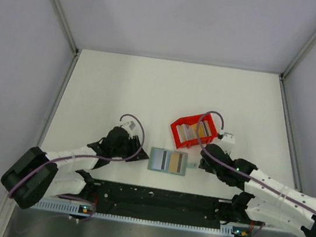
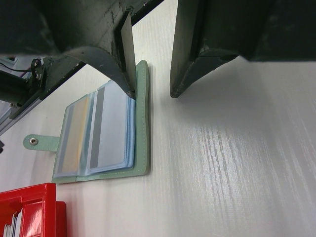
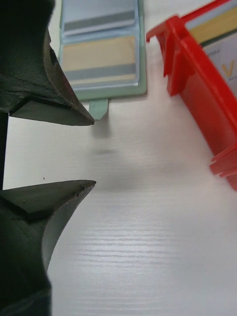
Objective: Put the credit cards into the card holder
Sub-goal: Close the card holder at the center of the board.
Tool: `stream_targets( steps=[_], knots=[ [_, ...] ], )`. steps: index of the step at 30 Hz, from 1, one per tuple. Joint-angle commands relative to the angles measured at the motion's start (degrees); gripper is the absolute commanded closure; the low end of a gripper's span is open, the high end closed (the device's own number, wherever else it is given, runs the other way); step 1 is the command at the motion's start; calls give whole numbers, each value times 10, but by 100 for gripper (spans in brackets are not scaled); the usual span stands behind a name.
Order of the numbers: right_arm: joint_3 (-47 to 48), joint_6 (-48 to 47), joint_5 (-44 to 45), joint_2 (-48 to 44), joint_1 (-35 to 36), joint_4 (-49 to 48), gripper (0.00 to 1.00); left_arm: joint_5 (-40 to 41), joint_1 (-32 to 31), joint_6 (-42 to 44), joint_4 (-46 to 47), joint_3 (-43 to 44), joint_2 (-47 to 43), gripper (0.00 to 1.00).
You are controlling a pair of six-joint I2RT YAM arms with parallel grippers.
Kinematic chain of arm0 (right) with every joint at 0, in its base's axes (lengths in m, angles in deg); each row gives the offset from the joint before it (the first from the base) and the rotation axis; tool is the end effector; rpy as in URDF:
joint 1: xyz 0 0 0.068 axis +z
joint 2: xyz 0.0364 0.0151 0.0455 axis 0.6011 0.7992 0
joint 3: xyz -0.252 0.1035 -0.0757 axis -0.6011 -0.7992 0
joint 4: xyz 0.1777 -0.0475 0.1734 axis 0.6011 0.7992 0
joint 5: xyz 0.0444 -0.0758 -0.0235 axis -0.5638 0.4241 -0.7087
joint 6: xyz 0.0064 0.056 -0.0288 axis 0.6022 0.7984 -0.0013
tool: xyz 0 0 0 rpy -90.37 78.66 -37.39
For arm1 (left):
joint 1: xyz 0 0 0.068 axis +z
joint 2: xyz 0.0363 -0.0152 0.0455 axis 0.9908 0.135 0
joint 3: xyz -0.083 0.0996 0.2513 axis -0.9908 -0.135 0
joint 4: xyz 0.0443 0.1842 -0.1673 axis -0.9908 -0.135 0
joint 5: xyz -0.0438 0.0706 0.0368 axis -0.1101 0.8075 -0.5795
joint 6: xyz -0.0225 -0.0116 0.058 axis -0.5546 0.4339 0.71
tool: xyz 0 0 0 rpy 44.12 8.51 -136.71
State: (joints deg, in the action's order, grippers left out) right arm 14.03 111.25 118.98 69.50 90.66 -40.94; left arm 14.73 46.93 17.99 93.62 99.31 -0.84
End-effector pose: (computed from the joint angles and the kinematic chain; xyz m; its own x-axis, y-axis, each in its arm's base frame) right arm 0.1110 0.1115 0.1914 -0.7491 0.1898 -0.6346 0.0979 0.9793 0.1774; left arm 0.1510 -0.1220 0.1398 -0.8906 -0.2707 -0.3654 0.0590 0.7279 -0.6831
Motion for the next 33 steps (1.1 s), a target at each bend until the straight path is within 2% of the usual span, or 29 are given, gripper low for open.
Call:
stream_targets(
  steps=[1, 5, 10, 16, 21, 24, 33],
  knots=[
    [37, -34, -9, -29, -5, -22, 54, 3, -2, 12, -10, 11, 1, 61],
    [28, -38, -75, 3, -5, -102, 59, 1, -1, 8, -6, 13, 1, 61],
    [17, -37, -122, 36, 20, -211, 71, -2, -1, 7, -5, 9, 0, 61],
    [39, -37, -135, 115, 23, -226, 82, 0, -2, 6, -6, 9, 0, 61],
    [41, -20, -140, 162, 23, -212, 83, -2, -2, 6, -5, 9, 0, 61],
    [27, -11, -132, 161, 18, -211, 71, -4, -2, 7, -4, 10, 0, 60],
    [-29, -15, -170, 131, -13, -263, 64, -22, -1, 7, 21, 4, 8, 58]
  ],
)
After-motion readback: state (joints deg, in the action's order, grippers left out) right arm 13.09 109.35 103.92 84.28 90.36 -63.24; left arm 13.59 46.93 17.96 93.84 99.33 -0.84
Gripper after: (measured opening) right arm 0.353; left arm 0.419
